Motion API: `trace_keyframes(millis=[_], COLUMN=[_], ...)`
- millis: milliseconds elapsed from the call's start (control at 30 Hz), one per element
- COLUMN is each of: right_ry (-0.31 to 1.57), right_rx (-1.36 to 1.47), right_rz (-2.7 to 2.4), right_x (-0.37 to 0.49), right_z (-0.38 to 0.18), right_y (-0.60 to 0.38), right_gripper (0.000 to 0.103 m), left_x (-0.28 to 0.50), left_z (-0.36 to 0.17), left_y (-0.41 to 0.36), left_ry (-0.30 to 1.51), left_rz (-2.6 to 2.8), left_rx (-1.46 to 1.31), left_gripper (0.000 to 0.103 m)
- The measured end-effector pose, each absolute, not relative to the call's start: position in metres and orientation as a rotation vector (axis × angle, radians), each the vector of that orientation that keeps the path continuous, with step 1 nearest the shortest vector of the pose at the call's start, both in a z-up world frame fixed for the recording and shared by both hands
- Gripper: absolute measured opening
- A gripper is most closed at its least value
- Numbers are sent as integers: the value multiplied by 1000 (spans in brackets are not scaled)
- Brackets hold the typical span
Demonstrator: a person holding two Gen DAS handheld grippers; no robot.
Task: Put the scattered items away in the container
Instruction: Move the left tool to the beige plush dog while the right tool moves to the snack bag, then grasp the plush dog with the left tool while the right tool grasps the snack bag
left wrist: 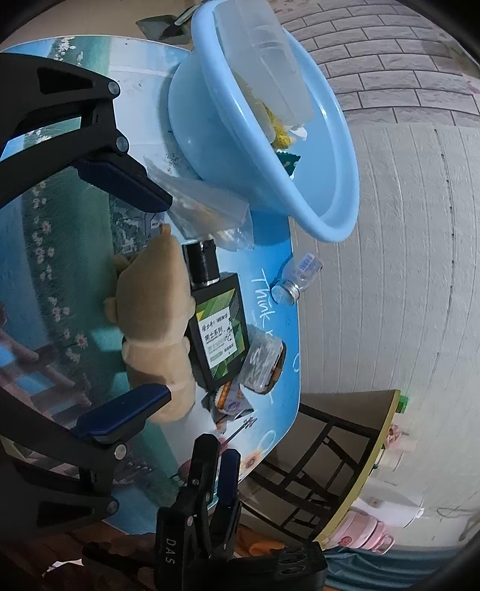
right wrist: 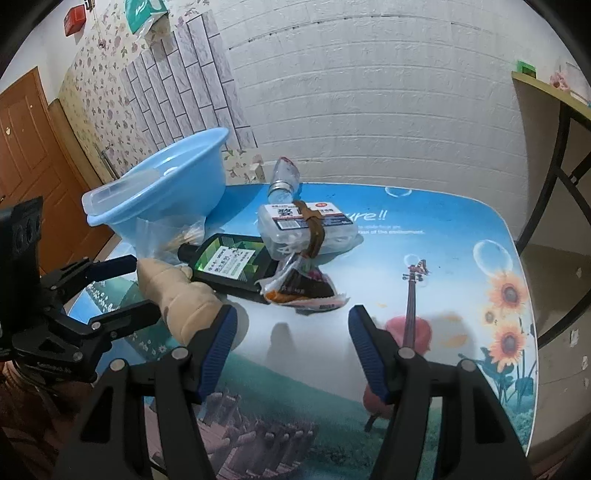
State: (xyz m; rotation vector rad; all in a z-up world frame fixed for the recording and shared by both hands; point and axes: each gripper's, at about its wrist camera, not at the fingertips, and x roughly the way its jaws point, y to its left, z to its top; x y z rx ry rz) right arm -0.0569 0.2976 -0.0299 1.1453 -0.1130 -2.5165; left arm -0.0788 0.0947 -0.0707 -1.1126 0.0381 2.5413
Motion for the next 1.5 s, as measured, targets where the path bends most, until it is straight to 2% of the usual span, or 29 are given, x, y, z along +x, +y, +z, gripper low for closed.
trace_keyframes(millis=[400, 533, 567, 600, 633, 833, 933, 1000, 1433, 1467, 1500], right_ry=[-135, -134, -127, -119, -113, -121, -105, -99, -98, -88, -74], right_rx=[1146, 1160, 1161, 1166, 1172, 1205, 1184, 1182, 1092, 1082, 1078], right_rz=[-2508, -2491, -2489, -2488, -2489, -2458, -2462, -2452, -2425, -2418, -2417], right_x=[-79, -86, -86, -87, -89, -93, -89, -88, -52, -48, -45], right_z=[-32, -34, -35, -35, -37, -45, -44, -42, -15, -13, -12], right_y=[296, 291, 289, 288, 287, 284, 284, 285, 286, 283, 279], right_gripper=[62, 62, 62, 62, 62, 62, 44, 38, 33, 29, 20], left_x=[-94, -94, -94, -93, -93, -90, -86, -82, -40, -37, -34], left_z=[-80, -80, -80, -79, -78, -77, -75, -72, -52, -52, -53], left_y=[87, 91, 91, 92, 92, 87, 84, 81, 55, 53, 51], left_ry=[-50, -70, -69, -55, -45, -77, -71, -73, -66, -66, -67], left_rz=[2486, 2428, 2418, 2423, 2424, 2411, 2421, 2433, 2513, 2517, 2522], left_rx=[-1135, -1103, -1099, -1089, -1081, -1091, -1086, -1077, -1027, -1031, -1039], left_gripper=[93, 67, 65, 57, 53, 50, 49, 49, 49, 49, 49])
